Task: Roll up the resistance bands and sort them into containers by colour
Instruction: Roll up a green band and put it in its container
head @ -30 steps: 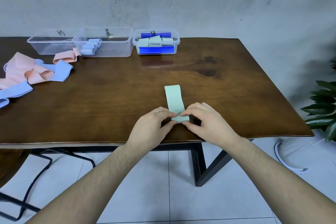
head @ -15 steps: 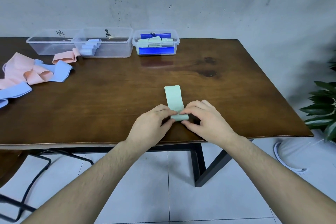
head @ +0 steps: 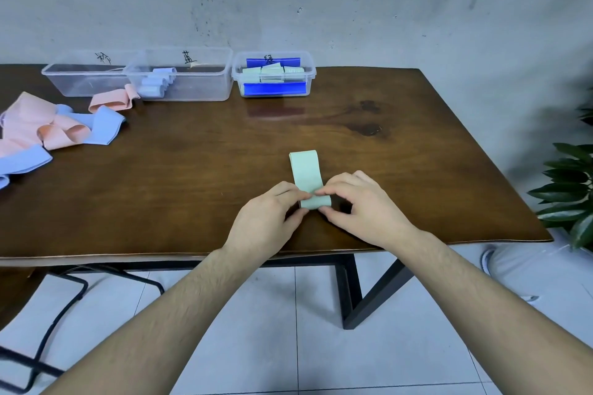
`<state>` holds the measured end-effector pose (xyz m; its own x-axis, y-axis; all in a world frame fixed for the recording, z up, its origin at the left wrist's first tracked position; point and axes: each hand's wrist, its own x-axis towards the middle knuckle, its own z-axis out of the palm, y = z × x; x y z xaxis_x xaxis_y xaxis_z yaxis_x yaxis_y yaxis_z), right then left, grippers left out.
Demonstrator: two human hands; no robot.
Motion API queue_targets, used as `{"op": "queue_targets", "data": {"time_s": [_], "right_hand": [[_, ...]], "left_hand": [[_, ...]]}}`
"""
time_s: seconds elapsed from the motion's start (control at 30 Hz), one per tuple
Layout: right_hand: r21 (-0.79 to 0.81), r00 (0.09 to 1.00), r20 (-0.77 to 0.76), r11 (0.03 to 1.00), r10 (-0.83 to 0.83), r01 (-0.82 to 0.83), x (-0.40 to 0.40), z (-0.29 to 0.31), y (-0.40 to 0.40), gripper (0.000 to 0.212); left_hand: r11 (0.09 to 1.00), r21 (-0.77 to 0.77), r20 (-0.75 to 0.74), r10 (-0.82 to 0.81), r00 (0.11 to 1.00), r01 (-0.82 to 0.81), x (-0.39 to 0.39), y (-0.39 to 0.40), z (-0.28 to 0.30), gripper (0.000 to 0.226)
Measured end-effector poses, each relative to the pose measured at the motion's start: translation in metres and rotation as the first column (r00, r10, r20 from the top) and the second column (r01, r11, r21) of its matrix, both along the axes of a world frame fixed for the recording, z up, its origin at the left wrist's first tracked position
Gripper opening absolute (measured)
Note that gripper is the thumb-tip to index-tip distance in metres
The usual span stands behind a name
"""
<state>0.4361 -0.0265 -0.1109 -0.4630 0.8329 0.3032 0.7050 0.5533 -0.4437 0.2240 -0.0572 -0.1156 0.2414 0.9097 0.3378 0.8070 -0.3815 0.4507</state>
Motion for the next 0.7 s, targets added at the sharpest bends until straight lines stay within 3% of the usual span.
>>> {"op": "queue_targets", "data": {"time_s": [0.23,0.4,0.7], "right_hand": [[-0.011,1.0,-0.014,1.0,-0.006,0.006,0.001,-0.001,0.0,0.028],[-0.054,1.0,-0.006,0.999,-0.006,0.006,-0.002,-0.001,0.009,0.032],[-0.032,1.0,0.021,0.999,-0.005,0.005,0.0,0.003,0.014,0.034]], "left_hand": [[0.999,-0.029,-0.032,0.024,0.999,-0.025,-0.002,0.007,0.0,0.03],[0.998,0.053,0.017,-0.026,1.0,0.025,-0.001,0.005,-0.001,0.023],[1.0,0.008,-0.033,0.016,0.999,-0.016,0.0,0.014,0.003,0.028]]}}
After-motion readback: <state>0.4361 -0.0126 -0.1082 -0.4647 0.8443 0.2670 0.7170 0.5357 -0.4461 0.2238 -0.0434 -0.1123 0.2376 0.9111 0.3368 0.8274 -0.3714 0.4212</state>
